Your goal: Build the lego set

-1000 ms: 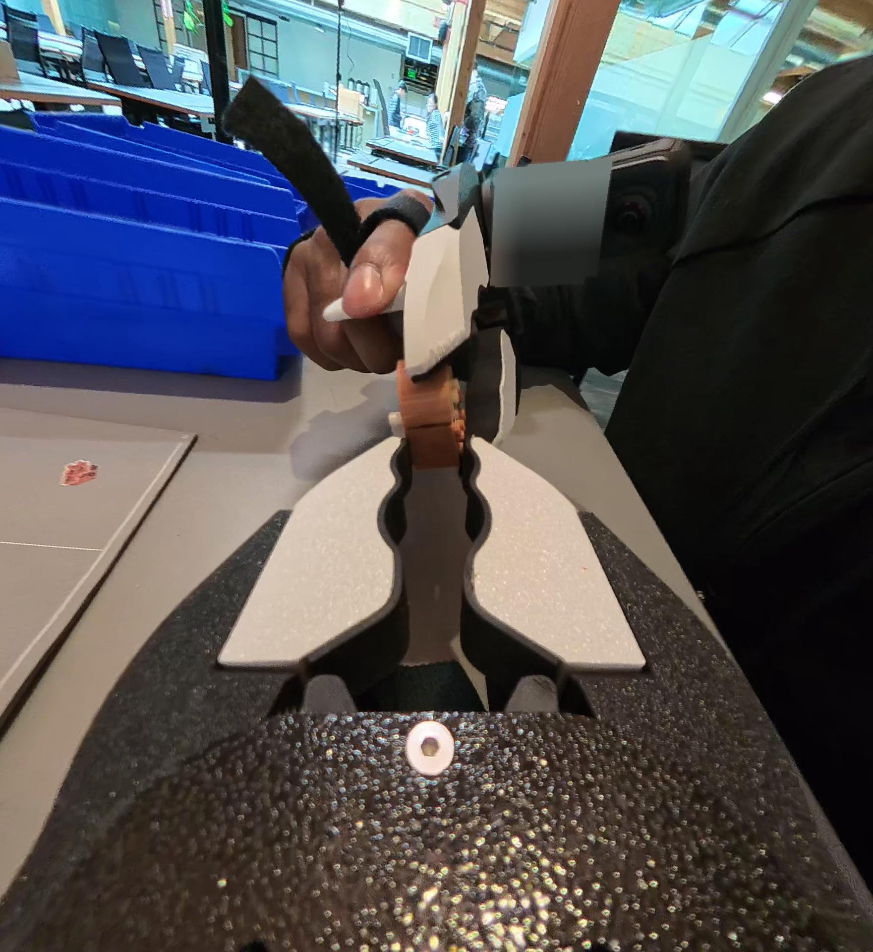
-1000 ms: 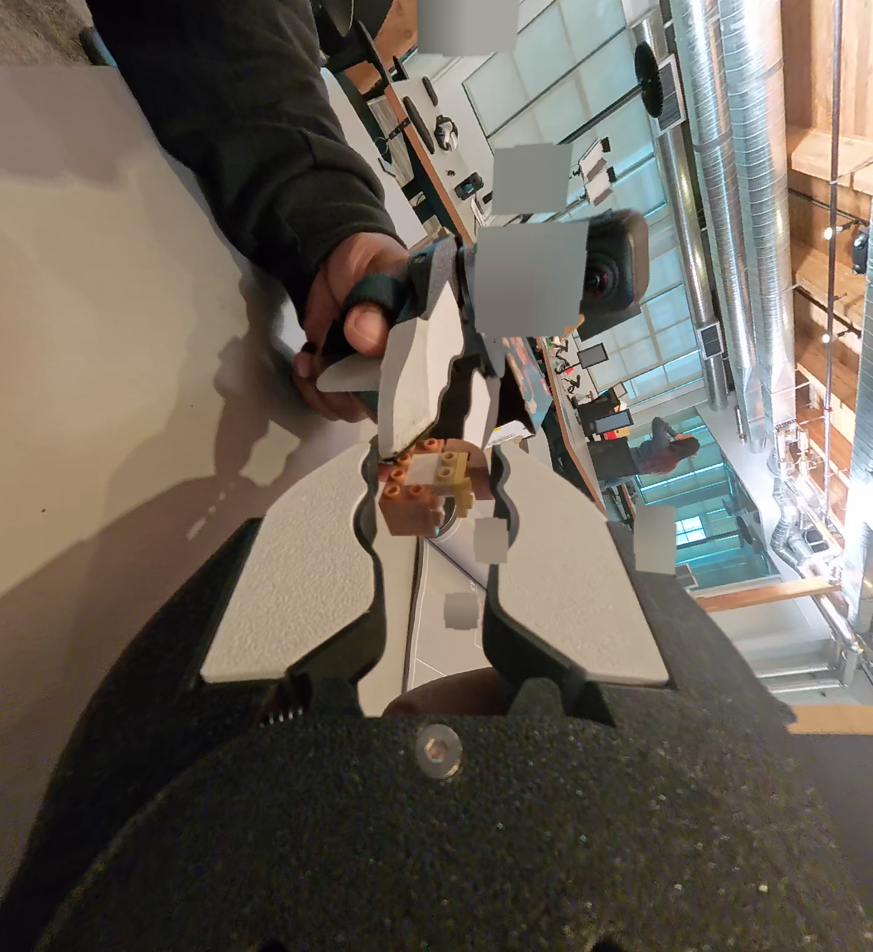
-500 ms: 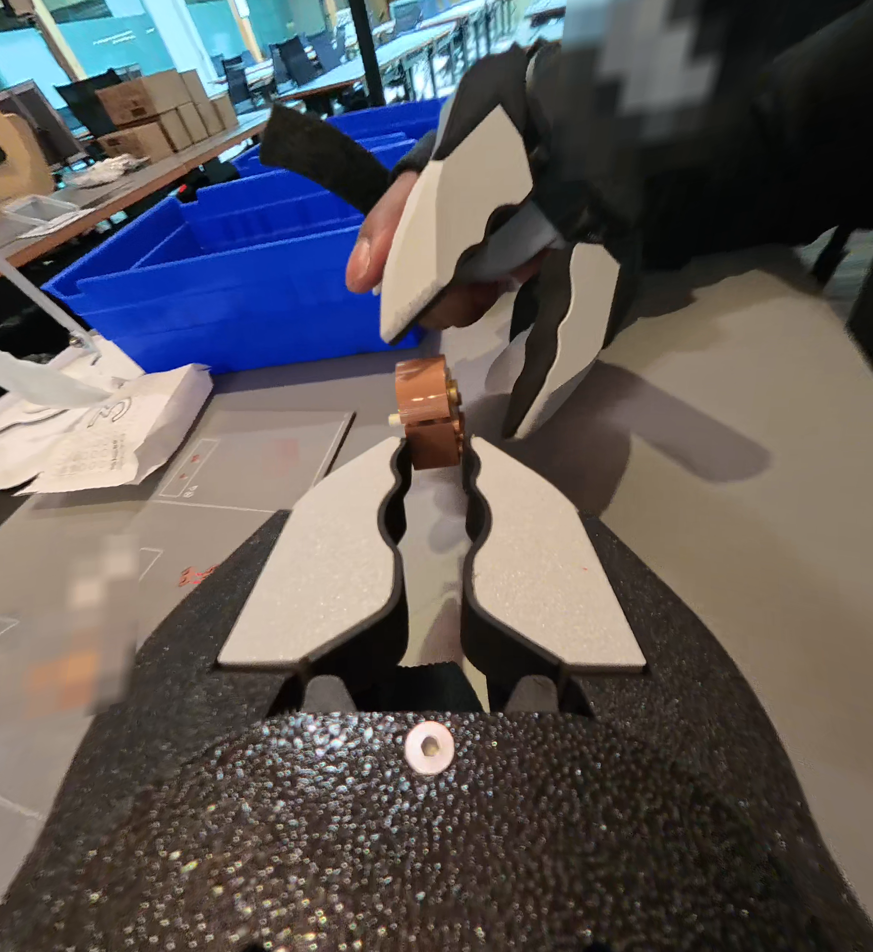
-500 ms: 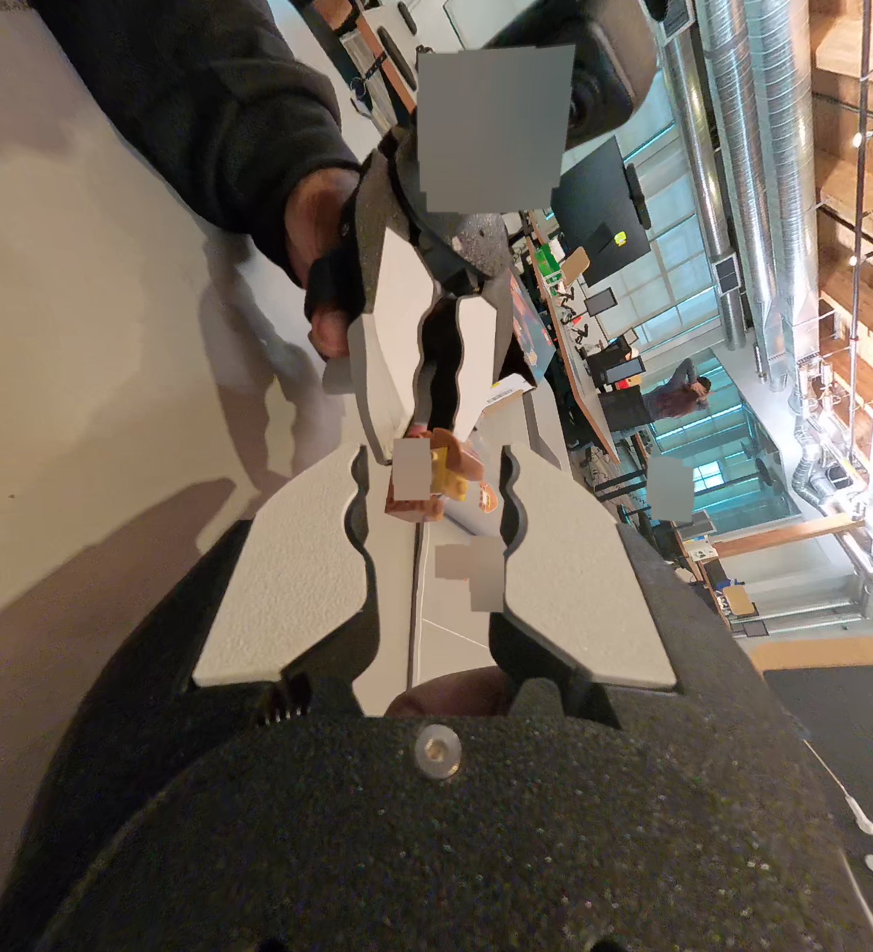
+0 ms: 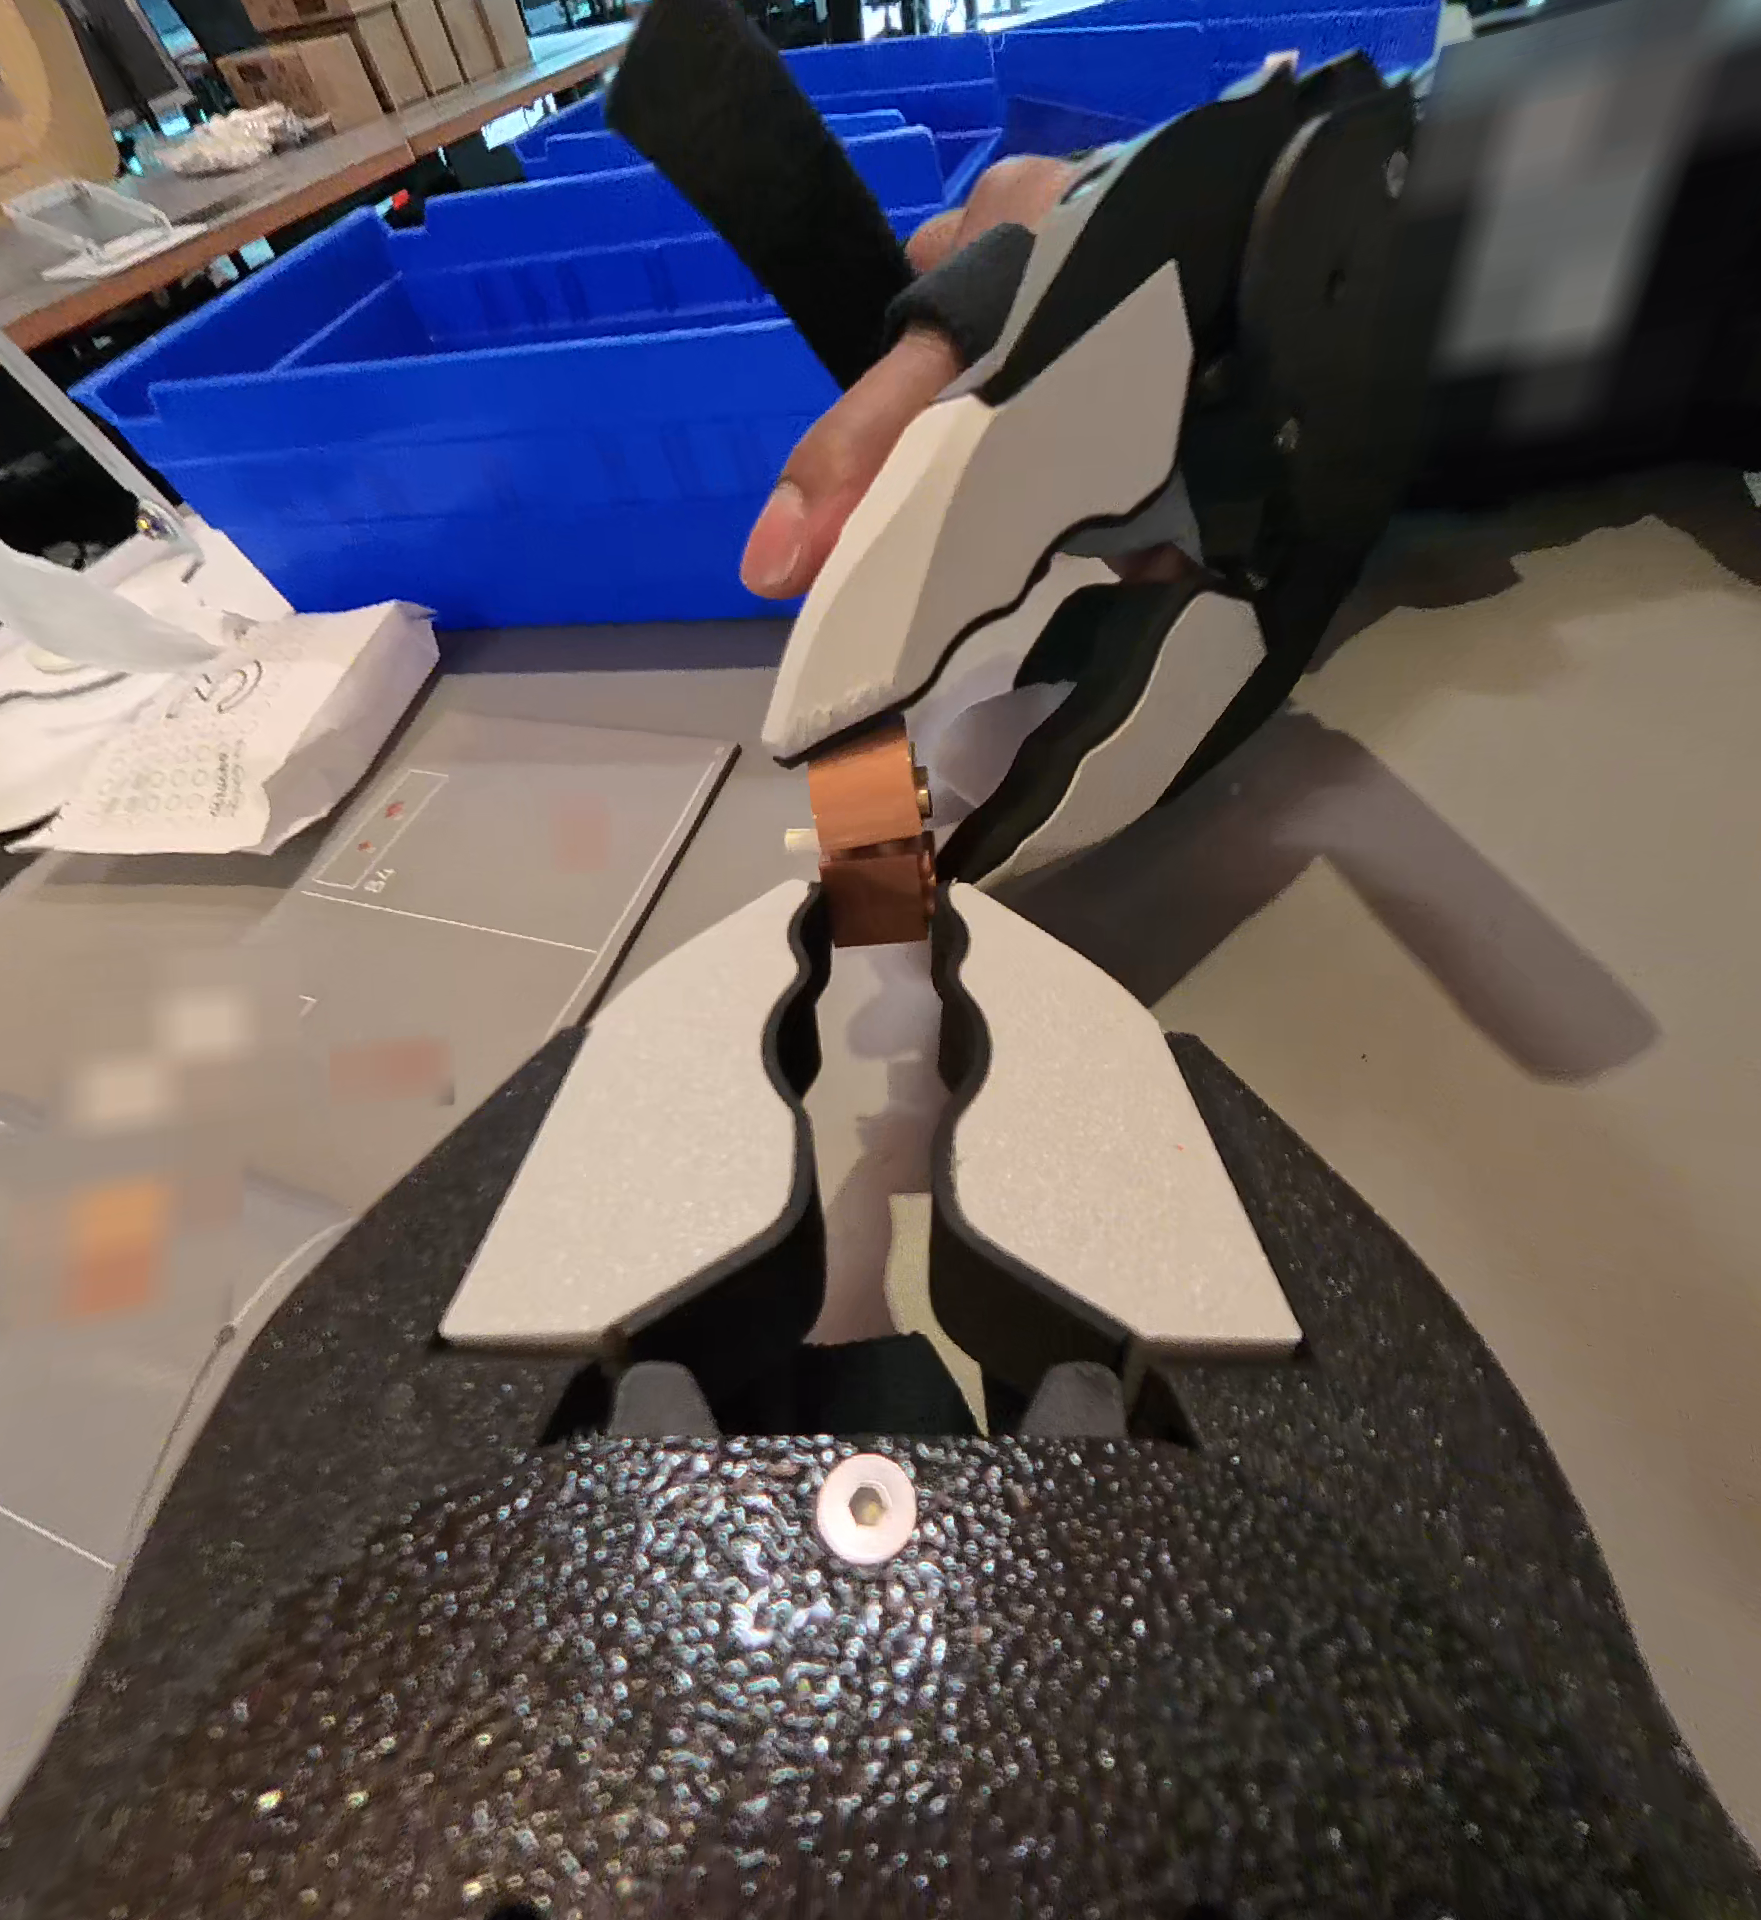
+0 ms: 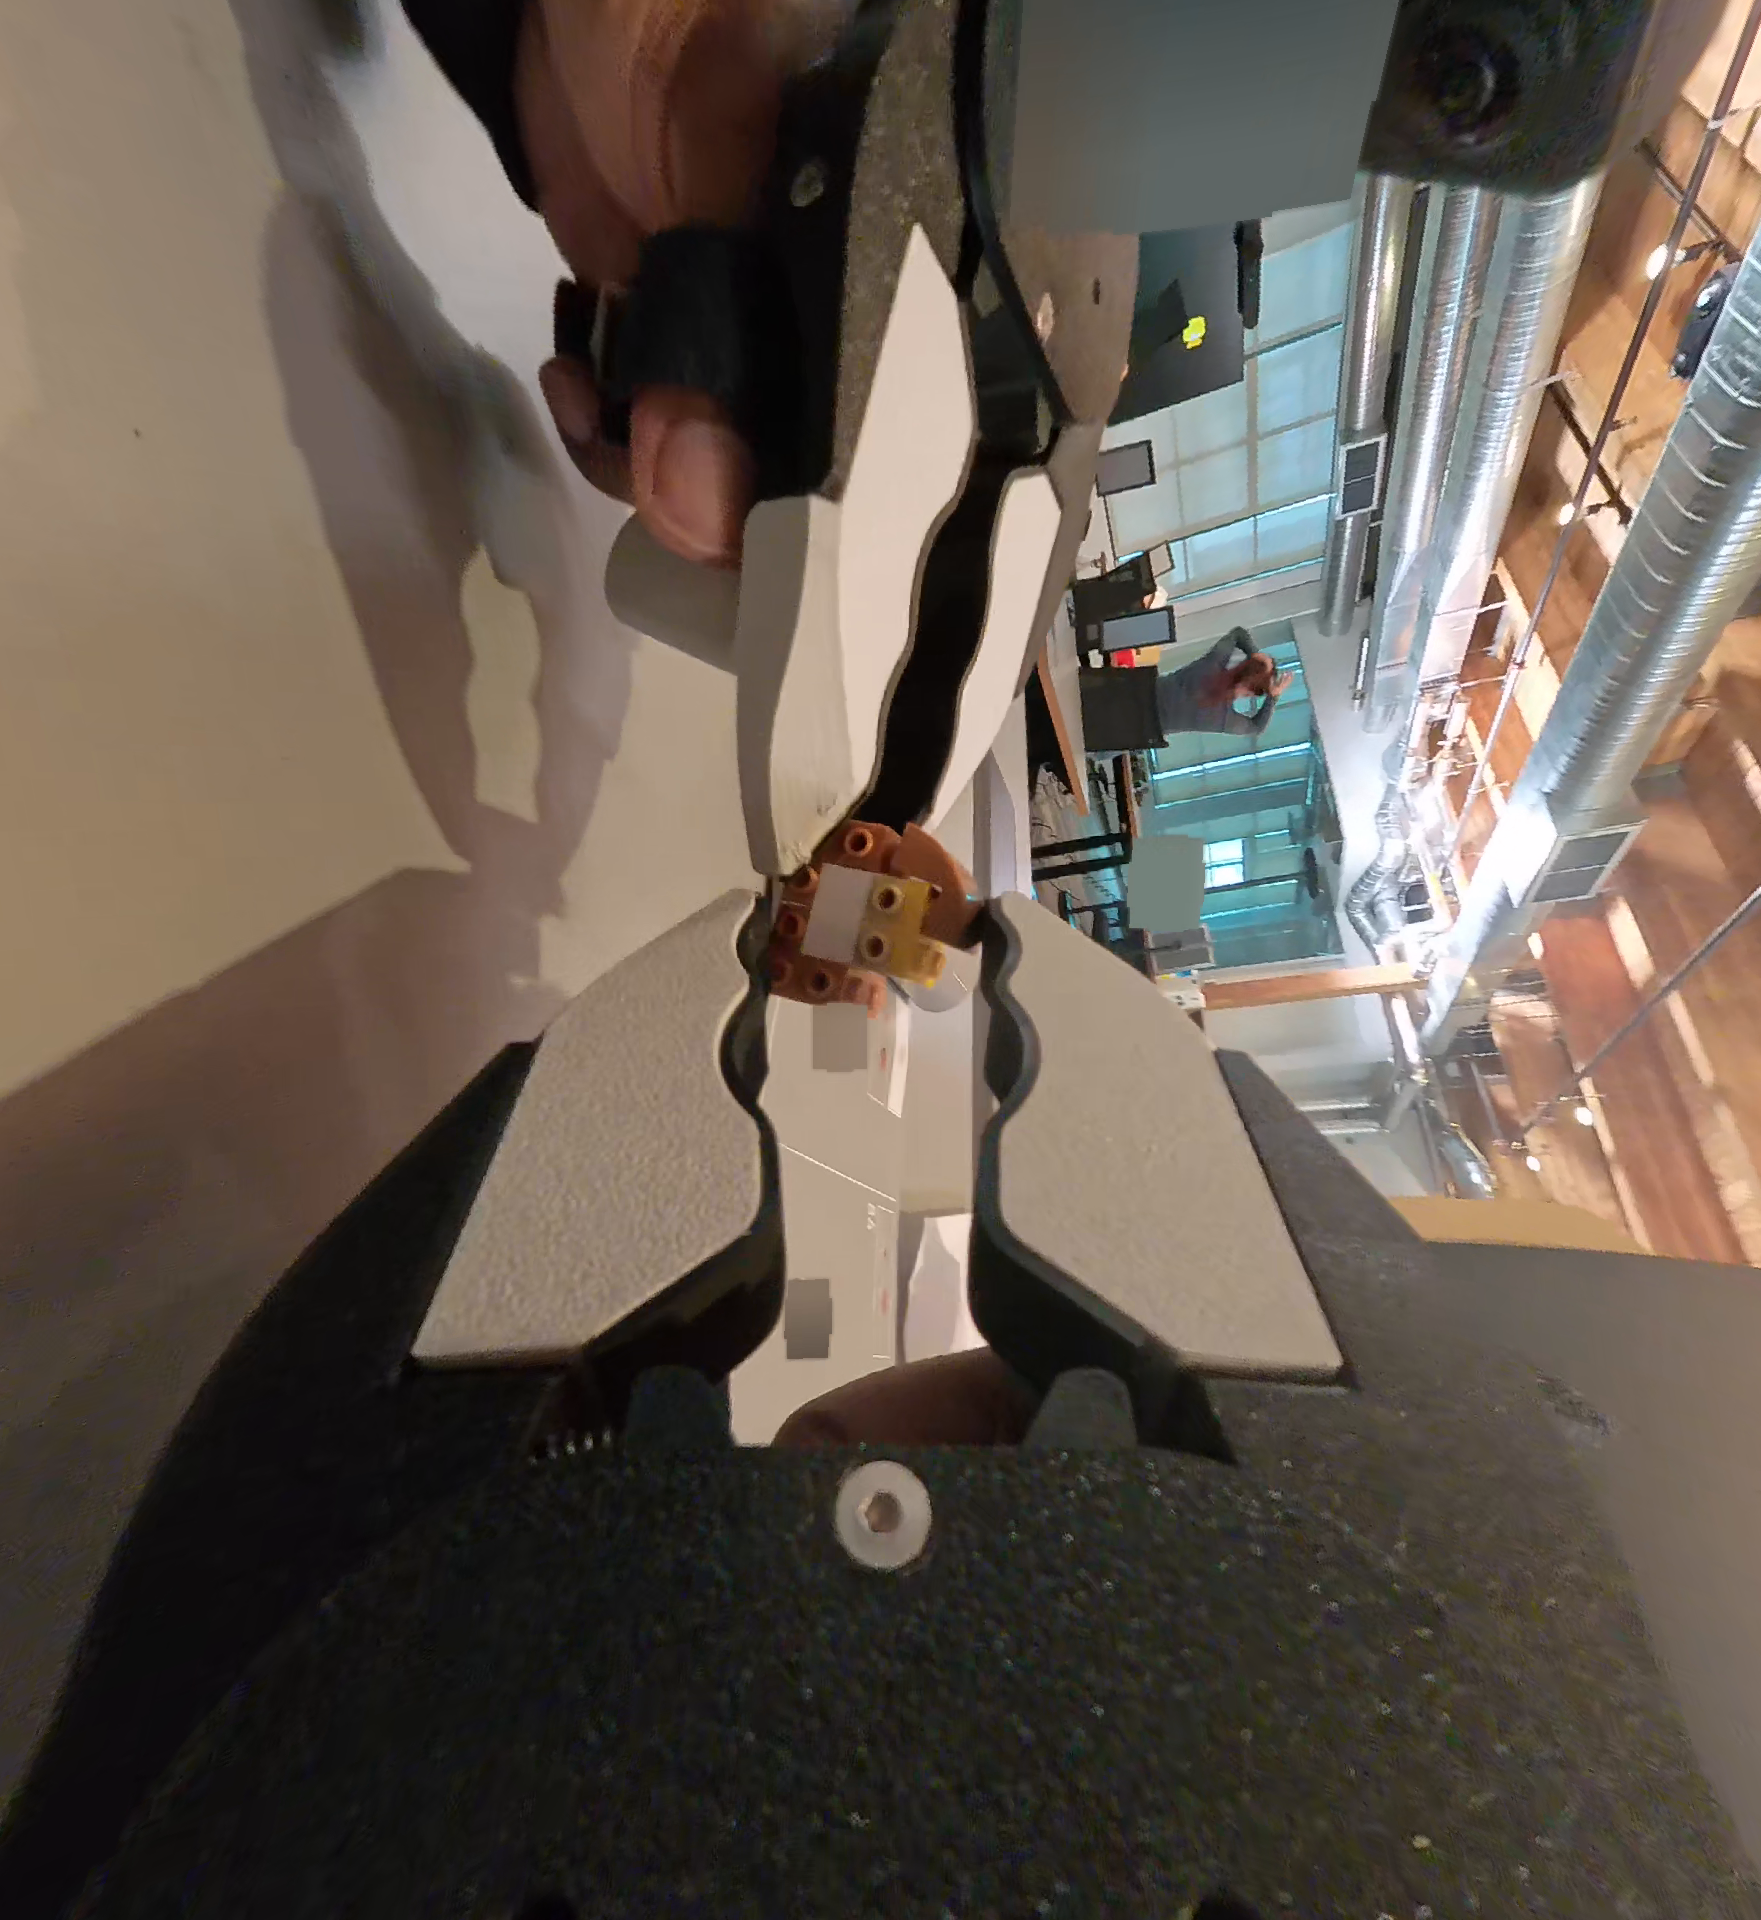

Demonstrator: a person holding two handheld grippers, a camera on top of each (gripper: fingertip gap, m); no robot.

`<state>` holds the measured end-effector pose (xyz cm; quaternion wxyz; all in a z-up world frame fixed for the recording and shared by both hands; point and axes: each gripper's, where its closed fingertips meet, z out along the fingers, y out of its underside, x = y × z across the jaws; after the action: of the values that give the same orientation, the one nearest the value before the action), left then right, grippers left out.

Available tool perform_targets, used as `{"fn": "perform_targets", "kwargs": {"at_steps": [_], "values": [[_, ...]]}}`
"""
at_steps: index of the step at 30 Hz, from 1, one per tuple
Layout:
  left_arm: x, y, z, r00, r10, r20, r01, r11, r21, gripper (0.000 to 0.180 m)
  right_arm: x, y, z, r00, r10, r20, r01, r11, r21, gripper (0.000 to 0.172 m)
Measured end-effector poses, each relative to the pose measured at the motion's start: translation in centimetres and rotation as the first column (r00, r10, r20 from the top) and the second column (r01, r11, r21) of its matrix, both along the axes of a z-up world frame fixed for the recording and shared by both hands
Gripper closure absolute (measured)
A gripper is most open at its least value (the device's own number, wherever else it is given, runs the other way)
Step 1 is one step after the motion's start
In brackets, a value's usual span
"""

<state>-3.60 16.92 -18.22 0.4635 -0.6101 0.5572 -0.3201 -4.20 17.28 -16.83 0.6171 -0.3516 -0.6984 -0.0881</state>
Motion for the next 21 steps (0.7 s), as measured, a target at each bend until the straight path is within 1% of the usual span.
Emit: {"fn": "perform_targets", "kwargs": {"at_steps": [5, 9, 13, 16, 21], "values": [[-0.1, 0.3, -0.4, 0.999, 0.032, -0.015, -0.033, 0.997, -0.065, 0.162, -0.1, 0.4, -0.5, 0.998, -0.046, 0.053, 0.043, 0.997, 0.064, 0.133], [-0.1, 0.5, -0.5, 0.998, 0.055, -0.019, -0.056, 0.995, -0.078, 0.162, -0.1, 0.9, -0.8, 0.988, -0.113, 0.106, 0.098, 0.986, 0.138, 0.131], [-0.1, 0.7, -0.8, 0.997, 0.081, -0.015, -0.082, 0.992, -0.092, 0.162, 0.0, 1.3, -1.0, 0.982, -0.151, 0.116, 0.131, 0.978, 0.162, 0.131], [-0.1, 0.9, -0.7, 0.995, 0.102, -0.004, -0.102, 0.991, -0.084, 0.162, 0.0, 1.6, -0.9, 0.979, -0.176, 0.104, 0.156, 0.972, 0.173, 0.131], [-0.2, 1.3, -0.8, 0.989, 0.149, -0.023, -0.150, 0.988, -0.025, 0.162, 0.0, 2.0, -1.1, 0.968, -0.230, 0.103, 0.205, 0.956, 0.210, 0.131]]}}
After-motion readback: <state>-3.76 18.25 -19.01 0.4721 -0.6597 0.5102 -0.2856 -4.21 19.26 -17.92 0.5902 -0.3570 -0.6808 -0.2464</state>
